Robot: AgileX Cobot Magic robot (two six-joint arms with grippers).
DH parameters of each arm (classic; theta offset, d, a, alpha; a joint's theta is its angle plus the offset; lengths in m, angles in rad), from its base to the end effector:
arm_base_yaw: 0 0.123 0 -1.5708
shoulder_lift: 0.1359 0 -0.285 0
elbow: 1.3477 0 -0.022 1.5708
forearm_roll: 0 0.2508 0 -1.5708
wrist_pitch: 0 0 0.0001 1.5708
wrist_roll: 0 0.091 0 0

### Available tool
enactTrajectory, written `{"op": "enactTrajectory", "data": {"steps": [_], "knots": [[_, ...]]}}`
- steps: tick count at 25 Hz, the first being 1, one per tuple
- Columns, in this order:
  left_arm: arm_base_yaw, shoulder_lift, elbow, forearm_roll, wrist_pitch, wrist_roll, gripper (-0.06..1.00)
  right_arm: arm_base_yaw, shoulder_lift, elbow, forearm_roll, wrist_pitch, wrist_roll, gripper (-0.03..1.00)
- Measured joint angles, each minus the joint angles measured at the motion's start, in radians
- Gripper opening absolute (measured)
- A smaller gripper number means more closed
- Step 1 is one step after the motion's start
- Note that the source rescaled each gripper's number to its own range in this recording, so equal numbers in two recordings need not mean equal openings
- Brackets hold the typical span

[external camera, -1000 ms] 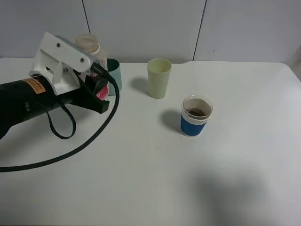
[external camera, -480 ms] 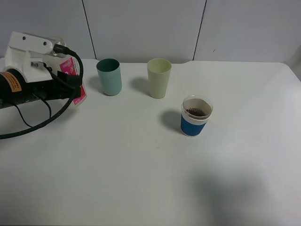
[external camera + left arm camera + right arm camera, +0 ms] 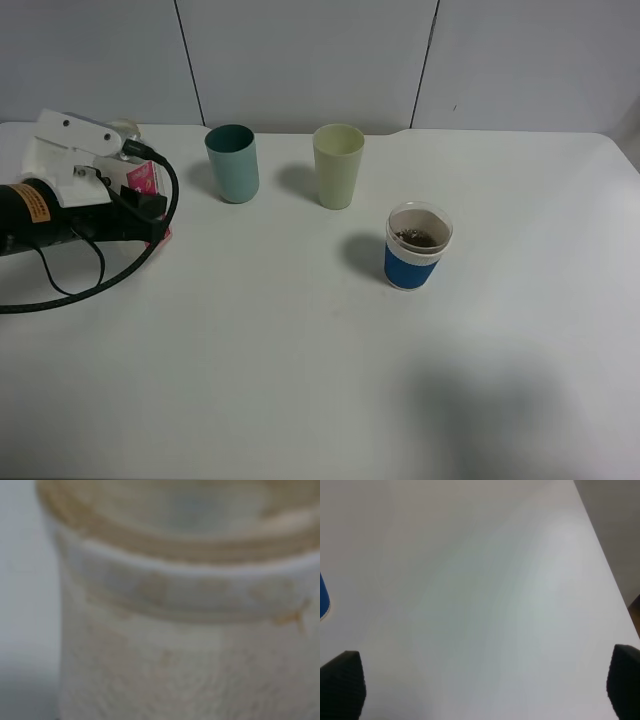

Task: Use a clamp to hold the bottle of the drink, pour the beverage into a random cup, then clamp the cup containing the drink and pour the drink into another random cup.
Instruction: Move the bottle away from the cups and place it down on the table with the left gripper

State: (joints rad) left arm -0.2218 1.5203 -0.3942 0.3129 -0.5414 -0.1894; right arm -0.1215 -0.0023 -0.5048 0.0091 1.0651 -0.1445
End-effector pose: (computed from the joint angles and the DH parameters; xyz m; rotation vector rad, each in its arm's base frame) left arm 0.2392 -0.0687 0.1573 0.4111 2.0519 -0.2517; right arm -0.0058 0.0014 0.2783 -0.0240 2.0450 -0.1555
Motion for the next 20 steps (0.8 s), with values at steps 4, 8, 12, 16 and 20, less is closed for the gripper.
{"op": "enactTrajectory", "data": {"steps": [4,8,12,16,20], "knots": [[0.0,0.04,0.015,0.005,-0.06,0.014,0.05,0.0,0.0,0.0,0.0,0.0,0.0,0.89],[0.0,0.099,0.034,0.02,-0.178,0.028,0.05,0.0,0.0,0.0,0.0,0.0,0.0,0.89],[0.0,0.161,0.035,0.024,-0.303,0.043,0.05,0.0,0.0,0.0,0.0,0.0,0.0,0.89],[0.0,0.232,0.035,0.026,-0.387,0.059,0.05,0.0,0.0,0.0,0.0,0.0,0.0,0.89],[0.0,0.268,0.034,0.026,-0.4,0.085,0.05,0.0,0.0,0.0,0.0,0.0,0.0,0.89]]}}
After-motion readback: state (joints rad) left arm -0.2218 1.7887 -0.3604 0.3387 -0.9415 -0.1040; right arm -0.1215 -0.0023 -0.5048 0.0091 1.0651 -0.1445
